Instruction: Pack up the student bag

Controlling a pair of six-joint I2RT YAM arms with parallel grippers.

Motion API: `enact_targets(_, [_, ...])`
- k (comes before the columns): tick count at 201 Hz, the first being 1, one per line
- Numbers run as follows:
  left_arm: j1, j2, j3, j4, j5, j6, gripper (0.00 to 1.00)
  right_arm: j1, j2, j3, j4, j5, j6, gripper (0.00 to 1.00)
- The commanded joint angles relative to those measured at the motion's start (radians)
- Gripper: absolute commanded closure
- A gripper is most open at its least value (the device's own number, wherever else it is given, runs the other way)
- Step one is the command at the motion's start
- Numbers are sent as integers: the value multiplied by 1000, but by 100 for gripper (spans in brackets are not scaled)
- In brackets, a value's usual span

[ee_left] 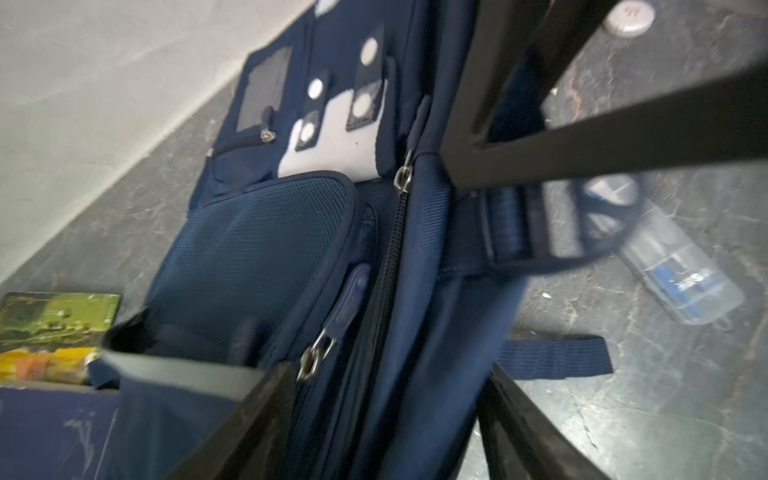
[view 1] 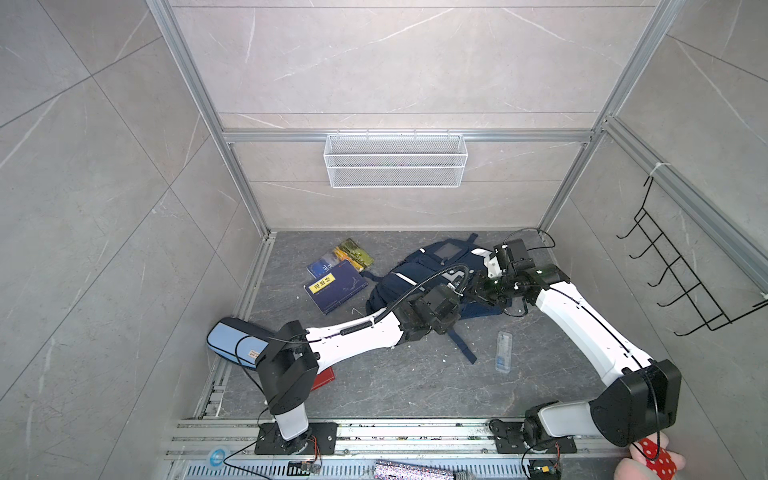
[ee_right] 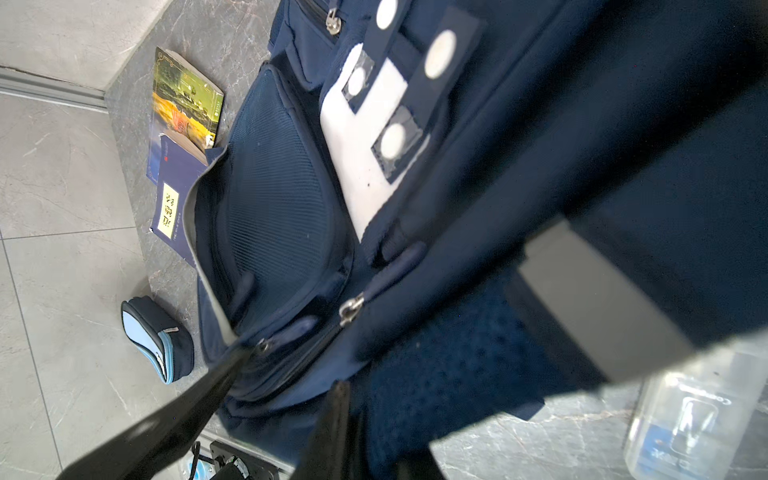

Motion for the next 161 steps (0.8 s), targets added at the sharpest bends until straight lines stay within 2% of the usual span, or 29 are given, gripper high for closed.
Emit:
enact_targets(1, [25, 42, 56, 17, 53, 39, 37, 7, -14, 31, 11, -15, -22, 88])
enact_targets(10, [26, 57, 74, 8, 58, 48, 44, 7, -13, 33, 10, -16, -24, 87])
enact_targets(18, [26, 64, 83, 1, 63, 53, 54, 7, -12, 37, 8, -16, -26, 86])
enact_targets(26, [28, 62, 84, -6, 76, 53, 72, 8, -12, 42, 7, -16, -27, 85])
enact_targets(34, [34, 50, 77, -9, 95, 42, 100, 7, -10, 46, 7, -15, -29, 84])
enact_targets(62, [79, -38, 11, -9, 233, -2, 100, 7, -23, 55, -3, -4, -59, 74])
enact_targets(74, [105, -80, -15, -10, 298, -8, 100, 7, -32, 59, -9, -6, -87, 61])
enact_targets(91, [141, -123, -29, -43, 389, -3, 100, 7, -54, 74, -31, -38, -180, 36])
enact_targets(108, [183, -154, -21, -92, 503, 14, 100, 7, -126, 68, -62, -11, -293, 21])
enact_targets(129, [221, -172, 6, -149, 635, 33, 100, 8, -266, -8, -27, -41, -463, 16])
enact_targets(161, [240, -152, 85, -273, 755, 91, 100, 9, -425, -79, -35, -102, -694, 14])
